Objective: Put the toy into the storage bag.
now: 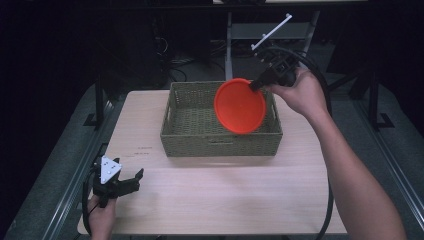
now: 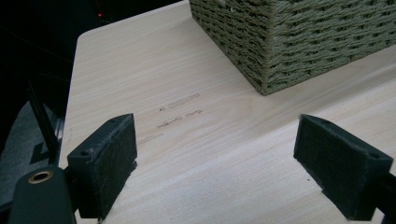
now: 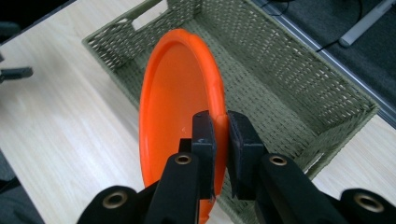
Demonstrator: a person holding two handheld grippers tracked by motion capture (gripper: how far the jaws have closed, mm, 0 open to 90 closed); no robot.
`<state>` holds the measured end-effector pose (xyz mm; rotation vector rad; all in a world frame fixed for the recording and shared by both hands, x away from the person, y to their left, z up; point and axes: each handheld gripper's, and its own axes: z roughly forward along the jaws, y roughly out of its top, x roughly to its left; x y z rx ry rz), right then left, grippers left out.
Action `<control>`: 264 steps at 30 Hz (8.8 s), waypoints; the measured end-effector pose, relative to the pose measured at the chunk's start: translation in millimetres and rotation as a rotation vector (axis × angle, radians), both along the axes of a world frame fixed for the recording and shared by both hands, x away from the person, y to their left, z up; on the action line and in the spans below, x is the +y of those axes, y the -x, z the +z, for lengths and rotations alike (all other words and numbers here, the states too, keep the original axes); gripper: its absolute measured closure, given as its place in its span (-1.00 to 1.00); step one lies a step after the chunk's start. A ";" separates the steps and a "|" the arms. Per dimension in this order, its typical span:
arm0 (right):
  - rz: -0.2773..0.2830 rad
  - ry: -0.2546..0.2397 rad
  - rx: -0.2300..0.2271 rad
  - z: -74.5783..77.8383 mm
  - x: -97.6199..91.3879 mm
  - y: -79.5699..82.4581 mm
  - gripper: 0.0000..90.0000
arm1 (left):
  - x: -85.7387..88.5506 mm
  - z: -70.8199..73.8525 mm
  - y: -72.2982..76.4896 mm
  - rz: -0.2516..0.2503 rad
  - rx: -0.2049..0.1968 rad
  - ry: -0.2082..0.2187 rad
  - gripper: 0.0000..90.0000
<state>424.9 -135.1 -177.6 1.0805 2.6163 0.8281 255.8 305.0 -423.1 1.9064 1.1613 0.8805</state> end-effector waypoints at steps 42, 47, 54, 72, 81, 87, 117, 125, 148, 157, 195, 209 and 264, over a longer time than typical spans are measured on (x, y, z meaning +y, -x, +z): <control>-0.168 0.031 0.088 -72.1 15.8 -85.1 0.82 | 0.7 -0.5 -0.3 0.002 -0.009 0.025 -0.71; -0.185 0.027 0.111 -83.7 12.2 -89.3 0.82 | 1.1 -0.4 -0.3 -0.001 -0.006 0.019 -0.71; -0.199 0.032 0.127 -94.0 9.0 -92.2 0.82 | 1.7 0.5 0.2 -0.005 0.002 0.002 -0.71; -0.207 0.034 0.177 -126.9 10.9 -100.1 0.82 | 1.7 0.2 0.5 0.000 -0.001 0.020 -0.71; -0.211 0.060 0.220 -147.3 13.0 -104.5 0.80 | 1.7 0.4 0.5 -0.002 -0.003 0.017 -0.71; -0.234 0.047 0.215 -146.8 9.0 -104.8 0.58 | 1.2 0.6 0.8 0.000 -0.003 0.018 -0.71; -0.212 -0.095 0.202 -134.7 -26.3 -73.4 0.09 | -2.5 0.7 1.3 -0.008 -0.001 -0.005 -0.71; -0.184 -0.140 0.213 -136.7 -38.3 -58.4 0.00 | -2.4 0.9 2.5 -0.006 -0.002 -0.003 -0.71; -0.168 -0.195 0.194 -130.7 -58.1 -35.7 -0.16 | -5.3 0.5 2.6 -0.017 -0.004 -0.006 -0.71; -0.169 -0.216 0.193 -126.8 -66.9 -27.0 -0.20 | -6.6 0.7 3.2 -0.021 -0.004 -0.011 -0.71; -0.174 -0.263 0.165 -138.2 -115.1 25.8 -0.22 | -3.9 0.0 3.8 -0.004 0.001 -0.012 -0.71; -0.201 -0.314 0.184 -165.8 -142.9 38.8 -0.23 | -4.9 -0.3 3.8 -0.007 -0.001 -0.015 -0.71; -0.251 -0.380 0.199 -259.8 -186.8 104.5 -0.33 | -7.9 -2.6 3.0 -0.011 0.008 -0.021 -0.71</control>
